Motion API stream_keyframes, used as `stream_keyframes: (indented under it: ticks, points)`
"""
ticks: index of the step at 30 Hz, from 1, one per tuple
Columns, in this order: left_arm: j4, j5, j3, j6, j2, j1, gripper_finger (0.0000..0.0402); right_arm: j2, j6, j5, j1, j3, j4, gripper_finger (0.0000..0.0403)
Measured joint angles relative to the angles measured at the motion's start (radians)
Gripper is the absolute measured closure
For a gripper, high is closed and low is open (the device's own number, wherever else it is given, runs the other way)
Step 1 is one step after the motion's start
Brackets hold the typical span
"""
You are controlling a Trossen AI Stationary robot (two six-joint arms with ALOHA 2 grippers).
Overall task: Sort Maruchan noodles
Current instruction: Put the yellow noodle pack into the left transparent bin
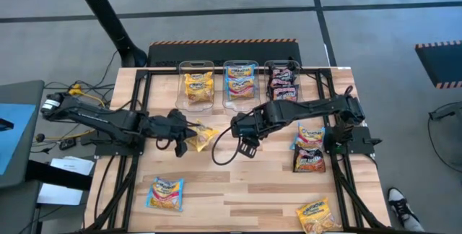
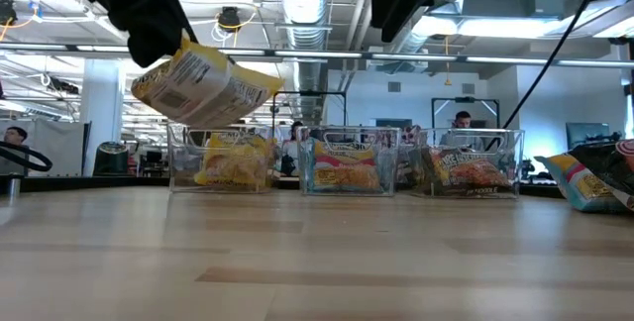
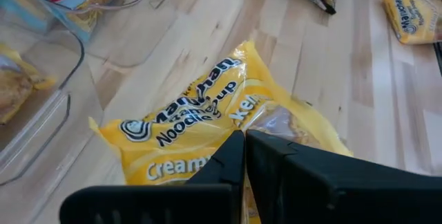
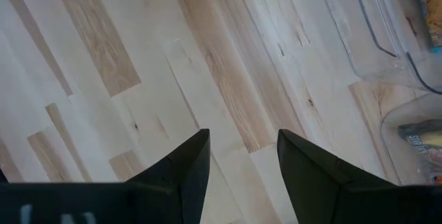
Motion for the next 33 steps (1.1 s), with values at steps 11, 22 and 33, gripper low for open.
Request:
stream_keyframes:
  ticks: [11, 22, 33]
  points:
    - [0.001, -0.027, 0.000, 0.019, -0.003, 0.002, 0.0401, 0.000, 0.000, 0.000, -0.008, 0.000, 0.000, 0.0210]
    - [0.010, -0.040, 0.001, 0.018, -0.003, 0.002, 0.0401, 0.000, 0.000, 0.000, -0.008, 0.000, 0.000, 0.0210]
    - [0.006, -0.052, 0.002, 0.042, -0.004, 0.007, 0.0401, 0.000, 0.000, 0.000, -0.008, 0.000, -0.001, 0.0210]
